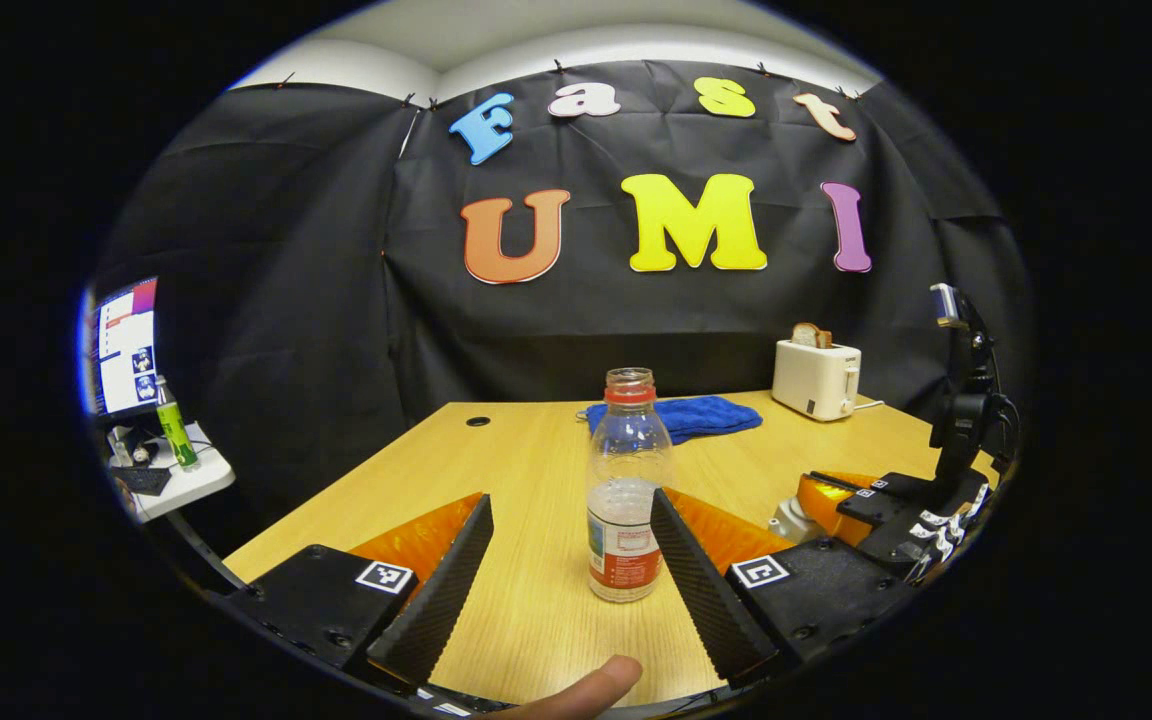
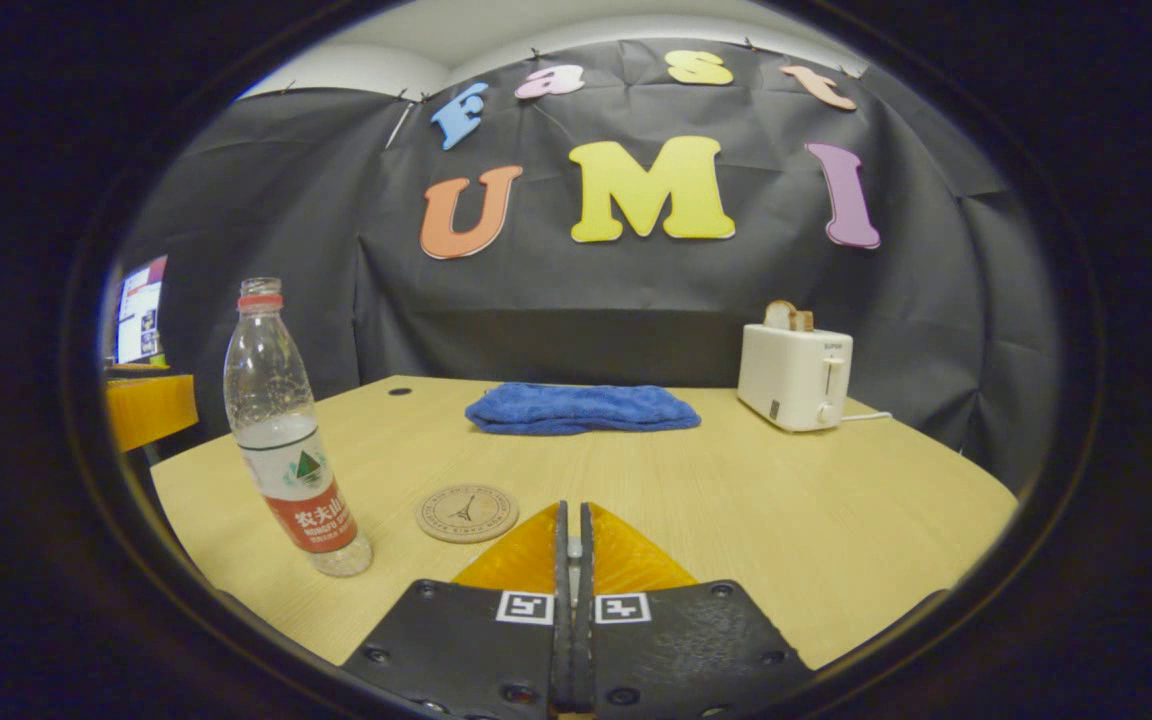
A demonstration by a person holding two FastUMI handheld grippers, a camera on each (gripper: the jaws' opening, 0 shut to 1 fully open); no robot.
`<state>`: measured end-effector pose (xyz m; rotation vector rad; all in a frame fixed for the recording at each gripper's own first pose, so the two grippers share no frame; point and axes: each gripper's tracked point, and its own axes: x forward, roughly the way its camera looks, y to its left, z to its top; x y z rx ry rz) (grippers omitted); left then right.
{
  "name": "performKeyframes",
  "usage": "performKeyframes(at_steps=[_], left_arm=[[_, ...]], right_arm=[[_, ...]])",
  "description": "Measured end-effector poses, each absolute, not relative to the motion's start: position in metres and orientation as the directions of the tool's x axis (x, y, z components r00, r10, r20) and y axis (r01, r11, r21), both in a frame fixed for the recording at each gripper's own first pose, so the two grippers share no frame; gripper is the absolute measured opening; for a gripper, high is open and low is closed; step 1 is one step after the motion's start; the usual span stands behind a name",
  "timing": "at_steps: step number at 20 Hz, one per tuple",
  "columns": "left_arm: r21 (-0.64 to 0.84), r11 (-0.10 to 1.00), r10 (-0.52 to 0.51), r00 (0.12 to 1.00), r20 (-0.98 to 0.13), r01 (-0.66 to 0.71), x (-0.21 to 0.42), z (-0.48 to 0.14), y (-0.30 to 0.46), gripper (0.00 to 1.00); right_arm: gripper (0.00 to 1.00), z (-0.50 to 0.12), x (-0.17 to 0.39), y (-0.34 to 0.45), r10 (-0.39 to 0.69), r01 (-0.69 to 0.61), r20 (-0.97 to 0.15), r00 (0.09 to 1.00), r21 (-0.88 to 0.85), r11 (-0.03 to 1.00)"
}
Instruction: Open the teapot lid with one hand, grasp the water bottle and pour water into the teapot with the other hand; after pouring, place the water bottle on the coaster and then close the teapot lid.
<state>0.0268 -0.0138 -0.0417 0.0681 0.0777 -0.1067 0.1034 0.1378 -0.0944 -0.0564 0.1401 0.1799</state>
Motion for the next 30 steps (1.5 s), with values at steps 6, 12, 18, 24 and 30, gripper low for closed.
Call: performKeyframes(at_steps=[6,12,18,24,30], left_arm=[[0.027,0.980,-0.192,0.977,-0.089,0.196,0.031,-0.053,-0.032,1.00],[0.023,0.973,-0.228,0.972,-0.051,0.229,0.046,-0.063,-0.038,0.99],[0.044,0.972,-0.228,0.972,-0.052,0.231,0.074,-0.086,-0.045,1.00],[0.010,0.977,-0.214,0.977,0.005,0.214,0.101,-0.081,-0.043,1.00],[-0.001,0.976,-0.216,0.976,0.023,0.216,0.108,-0.078,-0.047,0.80]], right_arm=[[0.00,-0.064,0.093,0.135,0.184,-0.188,-0.059,0.981,-0.060,0.980],[0.00,-0.043,0.071,0.111,0.164,-0.164,-0.007,0.986,-0.029,0.986],[0.00,-0.044,0.059,0.075,0.131,-0.130,0.005,0.991,-0.019,0.991],[0.00,-0.058,0.055,0.043,0.100,-0.100,-0.014,0.995,-0.007,0.995],[0.00,-0.067,0.046,0.012,0.069,-0.068,-0.026,0.997,0.021,0.997]])
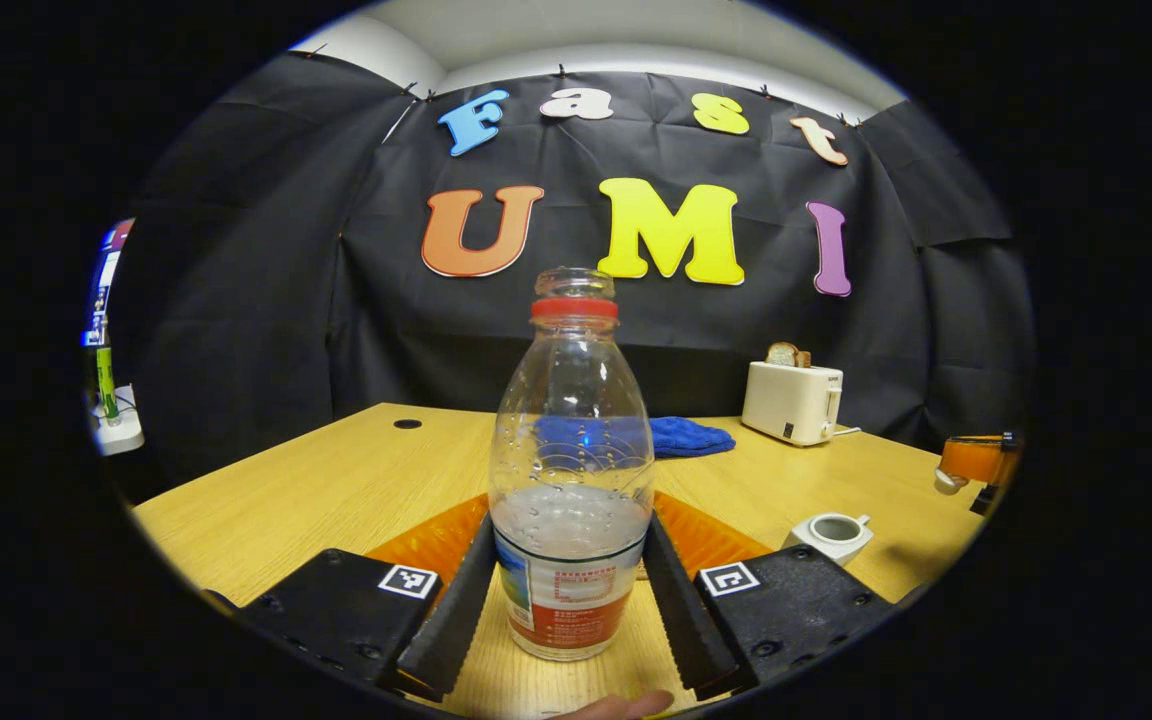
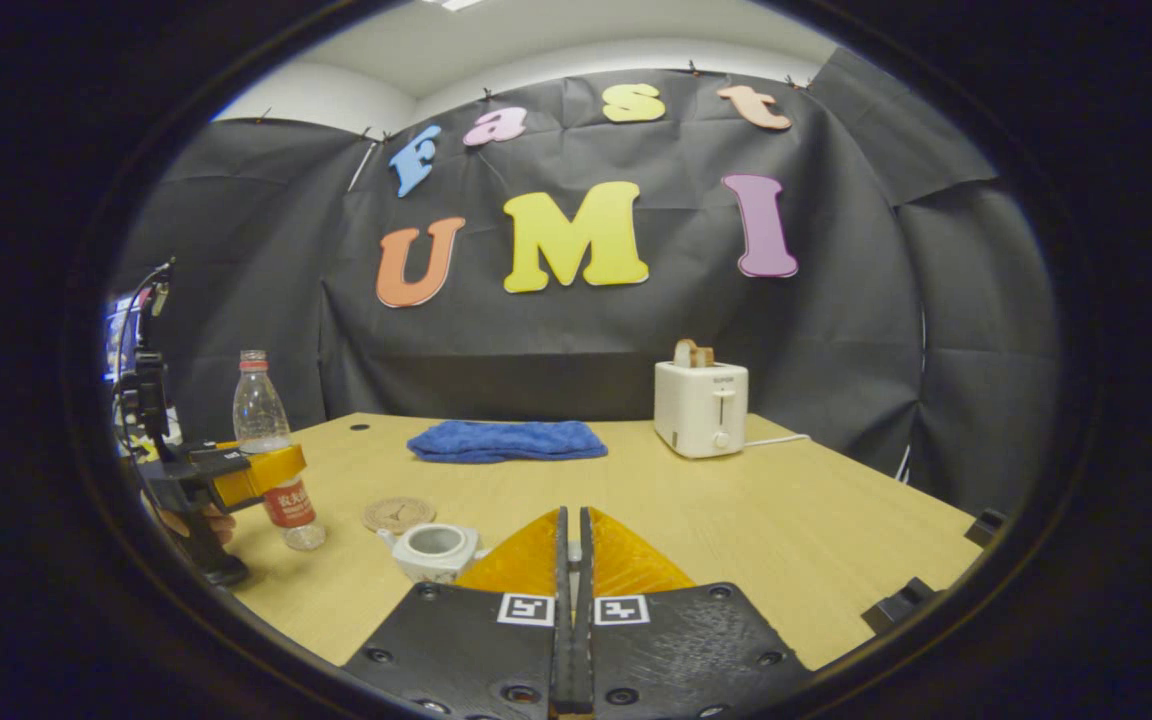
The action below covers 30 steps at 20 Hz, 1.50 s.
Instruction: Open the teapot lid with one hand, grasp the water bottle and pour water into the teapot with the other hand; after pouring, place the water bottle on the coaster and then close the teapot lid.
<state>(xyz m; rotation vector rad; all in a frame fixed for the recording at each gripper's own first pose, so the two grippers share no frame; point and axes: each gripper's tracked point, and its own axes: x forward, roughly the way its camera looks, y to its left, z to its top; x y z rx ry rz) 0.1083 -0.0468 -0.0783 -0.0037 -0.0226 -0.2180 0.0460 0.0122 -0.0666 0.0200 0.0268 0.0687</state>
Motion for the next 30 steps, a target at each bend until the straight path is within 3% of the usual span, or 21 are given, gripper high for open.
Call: performKeyframes(at_steps=[4,14,23,29,30], left_arm=[[0.027,0.981,-0.195,0.981,0.016,0.194,0.097,-0.065,-0.055,0.78],[0.416,0.901,-0.125,0.992,-0.015,0.120,0.081,-0.048,-0.065,0.77],[0.722,0.680,-0.085,0.991,-0.099,0.131,0.091,-0.062,-0.070,0.77],[0.901,0.415,-0.050,0.992,-0.116,0.126,0.091,-0.070,-0.074,0.76],[0.915,0.382,-0.045,0.991,-0.125,0.132,0.092,-0.073,-0.075,0.81]], right_arm=[[0.00,-0.070,0.044,-0.009,0.047,-0.046,-0.036,0.998,0.039,0.998],[0.00,-0.071,0.049,-0.038,0.003,0.001,-0.059,0.998,0.071,0.998],[0.00,-0.070,0.050,-0.049,-0.019,0.022,-0.055,0.998,0.060,0.998],[0.00,-0.069,0.055,-0.067,-0.057,0.061,-0.061,0.997,0.059,0.996],[0.00,-0.070,0.055,-0.070,-0.065,0.068,-0.063,0.996,0.055,0.996]])
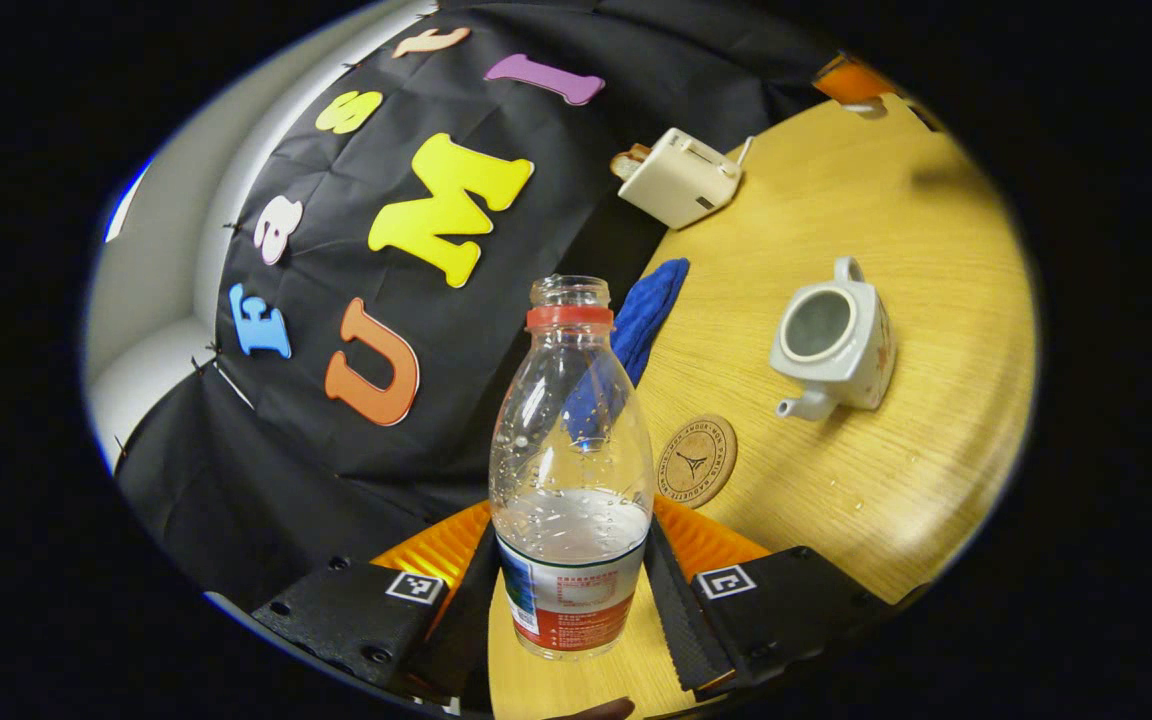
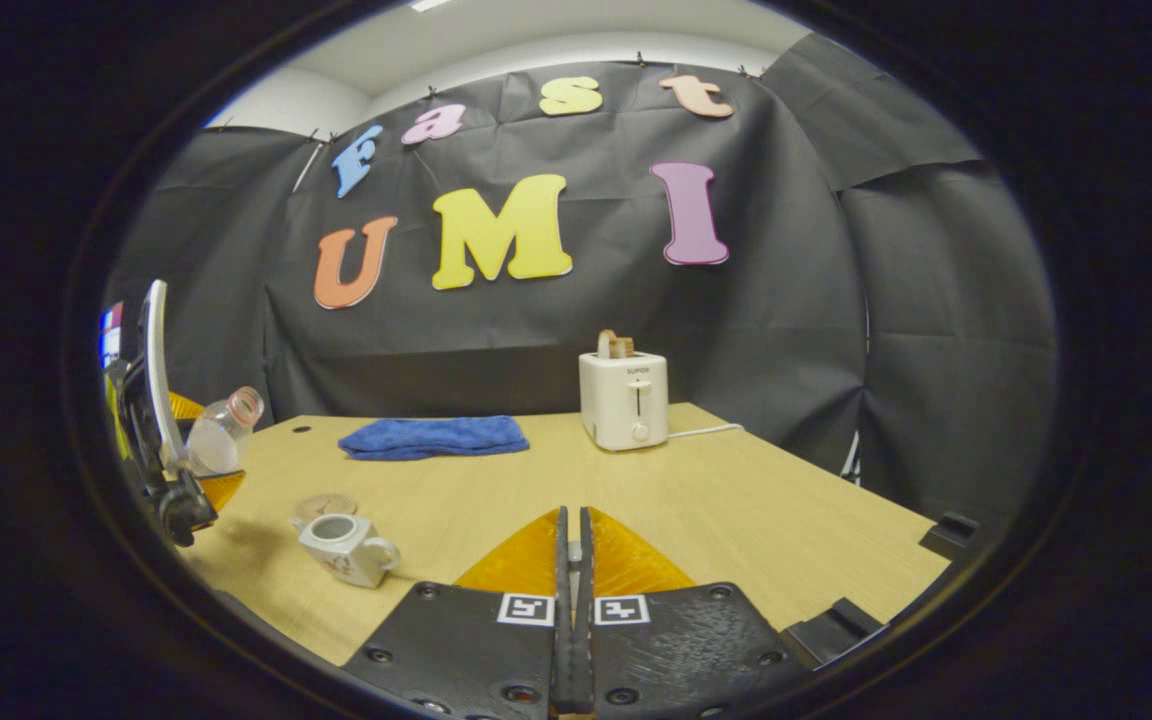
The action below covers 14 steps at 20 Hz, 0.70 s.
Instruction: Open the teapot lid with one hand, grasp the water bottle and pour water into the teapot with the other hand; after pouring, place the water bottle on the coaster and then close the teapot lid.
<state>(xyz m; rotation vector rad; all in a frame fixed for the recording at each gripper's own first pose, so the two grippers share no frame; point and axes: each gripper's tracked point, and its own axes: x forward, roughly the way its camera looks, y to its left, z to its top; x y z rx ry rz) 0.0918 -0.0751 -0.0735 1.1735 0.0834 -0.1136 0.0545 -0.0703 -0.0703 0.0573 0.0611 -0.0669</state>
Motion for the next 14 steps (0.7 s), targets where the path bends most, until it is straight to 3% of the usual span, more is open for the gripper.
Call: performKeyframes(at_steps=[1,2,3,14], left_arm=[[0.927,0.350,-0.035,0.991,-0.132,0.136,0.091,-0.076,-0.075,0.76],[0.938,0.318,-0.031,0.991,-0.134,0.137,0.089,-0.073,-0.077,0.80],[0.948,0.288,-0.026,0.990,-0.138,0.139,0.088,-0.073,-0.077,0.76],[0.980,-0.083,0.004,0.984,-0.180,0.180,0.080,-0.086,-0.085,0.76]], right_arm=[[0.00,-0.070,0.054,-0.073,-0.070,0.073,-0.064,0.995,0.052,0.996],[0.00,-0.070,0.054,-0.075,-0.074,0.078,-0.064,0.995,0.052,0.996],[0.00,-0.070,0.054,-0.076,-0.078,0.081,-0.065,0.995,0.050,0.995],[0.00,-0.076,0.056,-0.085,-0.103,0.105,-0.080,0.992,0.017,0.994]])
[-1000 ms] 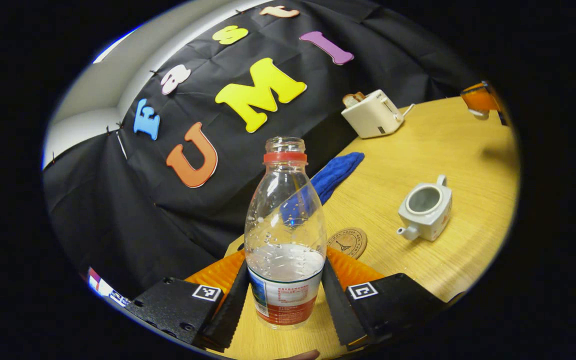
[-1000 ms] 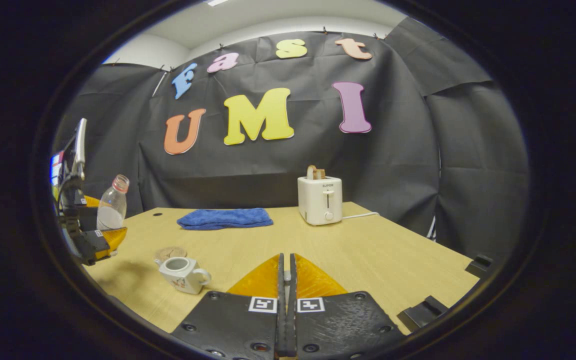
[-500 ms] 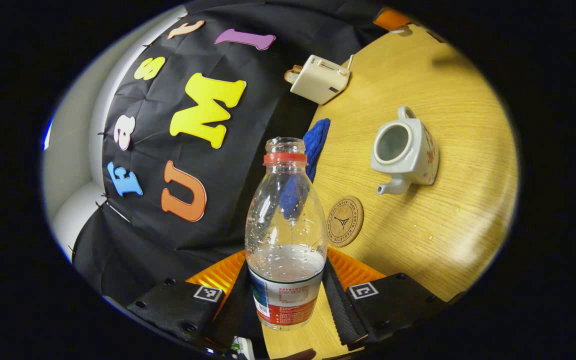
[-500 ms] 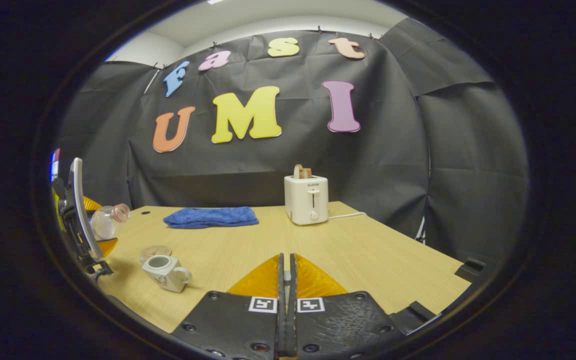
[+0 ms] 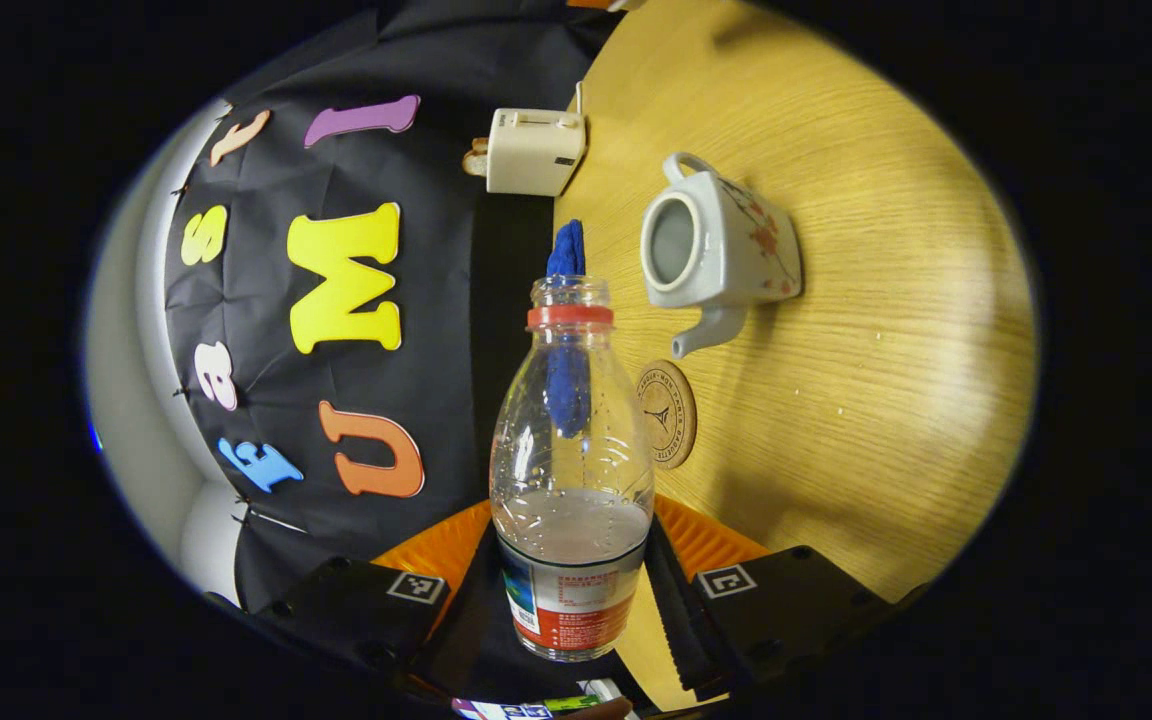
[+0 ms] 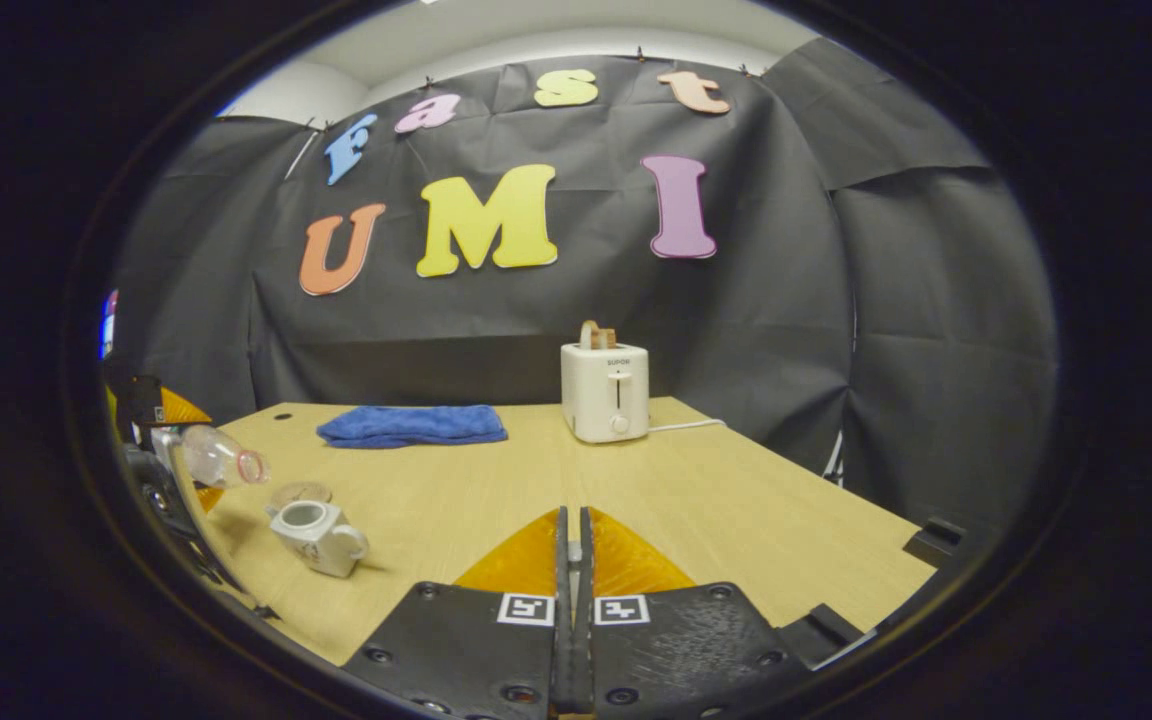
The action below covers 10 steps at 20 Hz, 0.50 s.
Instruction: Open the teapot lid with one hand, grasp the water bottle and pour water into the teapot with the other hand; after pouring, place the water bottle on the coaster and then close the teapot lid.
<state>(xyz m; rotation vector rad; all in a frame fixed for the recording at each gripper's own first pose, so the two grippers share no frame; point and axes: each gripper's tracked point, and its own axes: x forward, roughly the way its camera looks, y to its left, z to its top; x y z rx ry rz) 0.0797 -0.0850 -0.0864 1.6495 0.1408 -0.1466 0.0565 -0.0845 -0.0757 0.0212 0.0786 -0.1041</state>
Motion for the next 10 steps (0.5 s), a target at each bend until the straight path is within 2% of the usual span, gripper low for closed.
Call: performKeyframes(at_steps=[6,10], left_arm=[[0.947,-0.275,0.037,0.986,-0.160,0.164,0.077,-0.072,-0.093,0.76],[0.913,-0.366,0.072,0.984,-0.163,0.179,0.081,-0.064,-0.097,0.77]], right_arm=[[0.00,-0.078,0.057,-0.087,-0.106,0.108,-0.088,0.990,0.013,0.994],[0.00,-0.078,0.057,-0.087,-0.101,0.103,-0.092,0.991,0.019,0.994]])
